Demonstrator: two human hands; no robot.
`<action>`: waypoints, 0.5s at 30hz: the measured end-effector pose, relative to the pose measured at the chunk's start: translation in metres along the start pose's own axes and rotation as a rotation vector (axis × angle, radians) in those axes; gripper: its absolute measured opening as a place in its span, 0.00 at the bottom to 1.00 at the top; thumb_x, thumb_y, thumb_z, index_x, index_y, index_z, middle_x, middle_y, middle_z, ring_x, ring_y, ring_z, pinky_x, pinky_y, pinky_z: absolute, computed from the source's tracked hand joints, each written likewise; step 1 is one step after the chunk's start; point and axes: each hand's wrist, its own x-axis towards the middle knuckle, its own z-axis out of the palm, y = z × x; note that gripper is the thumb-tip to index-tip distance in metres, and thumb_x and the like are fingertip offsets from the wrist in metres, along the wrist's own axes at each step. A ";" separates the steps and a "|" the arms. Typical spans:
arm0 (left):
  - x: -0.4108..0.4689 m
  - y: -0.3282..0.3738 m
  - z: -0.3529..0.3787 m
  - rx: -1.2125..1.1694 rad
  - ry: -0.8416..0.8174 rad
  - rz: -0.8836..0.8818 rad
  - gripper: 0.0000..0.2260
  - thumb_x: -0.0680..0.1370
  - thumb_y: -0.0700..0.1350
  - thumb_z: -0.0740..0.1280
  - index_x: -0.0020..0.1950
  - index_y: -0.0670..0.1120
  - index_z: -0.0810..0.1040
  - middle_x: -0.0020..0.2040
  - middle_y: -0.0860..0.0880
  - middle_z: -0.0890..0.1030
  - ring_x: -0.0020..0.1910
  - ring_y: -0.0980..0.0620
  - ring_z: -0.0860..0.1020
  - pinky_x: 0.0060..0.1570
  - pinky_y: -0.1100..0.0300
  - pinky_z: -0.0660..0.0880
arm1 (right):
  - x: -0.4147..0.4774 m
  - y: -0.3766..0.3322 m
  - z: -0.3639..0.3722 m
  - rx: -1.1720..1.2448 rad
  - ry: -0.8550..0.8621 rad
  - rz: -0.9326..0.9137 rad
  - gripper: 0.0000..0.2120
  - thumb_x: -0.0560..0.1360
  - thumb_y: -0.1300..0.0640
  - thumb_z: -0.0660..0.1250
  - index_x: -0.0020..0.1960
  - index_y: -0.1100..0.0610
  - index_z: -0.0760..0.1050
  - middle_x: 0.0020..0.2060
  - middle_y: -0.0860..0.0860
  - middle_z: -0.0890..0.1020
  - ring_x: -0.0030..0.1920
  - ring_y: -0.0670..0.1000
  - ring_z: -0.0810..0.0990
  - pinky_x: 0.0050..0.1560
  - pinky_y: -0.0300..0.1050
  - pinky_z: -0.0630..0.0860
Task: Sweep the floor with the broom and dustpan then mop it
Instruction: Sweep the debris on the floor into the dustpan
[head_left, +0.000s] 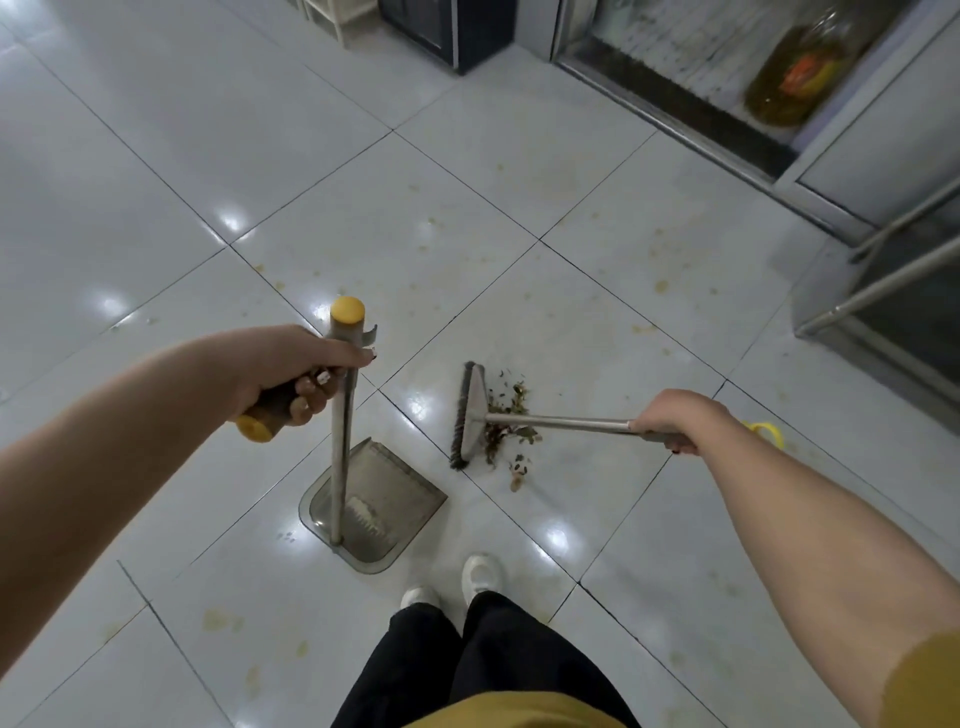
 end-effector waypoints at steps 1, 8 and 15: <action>0.000 0.003 0.001 0.005 -0.005 0.006 0.15 0.75 0.48 0.68 0.34 0.45 0.66 0.21 0.51 0.64 0.15 0.58 0.61 0.15 0.70 0.60 | 0.000 0.001 -0.002 0.031 -0.006 0.001 0.11 0.71 0.49 0.64 0.35 0.55 0.73 0.29 0.53 0.79 0.31 0.54 0.77 0.38 0.41 0.70; 0.003 0.020 -0.002 0.063 -0.075 0.038 0.17 0.77 0.49 0.67 0.33 0.46 0.63 0.21 0.52 0.62 0.15 0.58 0.59 0.15 0.70 0.59 | -0.024 -0.009 -0.009 -0.076 0.245 -0.001 0.14 0.73 0.42 0.65 0.41 0.53 0.73 0.31 0.48 0.77 0.36 0.51 0.79 0.36 0.36 0.66; 0.016 0.025 -0.025 0.122 -0.208 0.109 0.17 0.77 0.49 0.66 0.33 0.46 0.64 0.22 0.52 0.63 0.16 0.58 0.59 0.15 0.69 0.59 | -0.038 -0.043 0.006 -0.184 0.395 0.124 0.09 0.74 0.51 0.66 0.53 0.52 0.78 0.50 0.48 0.81 0.50 0.52 0.81 0.43 0.38 0.69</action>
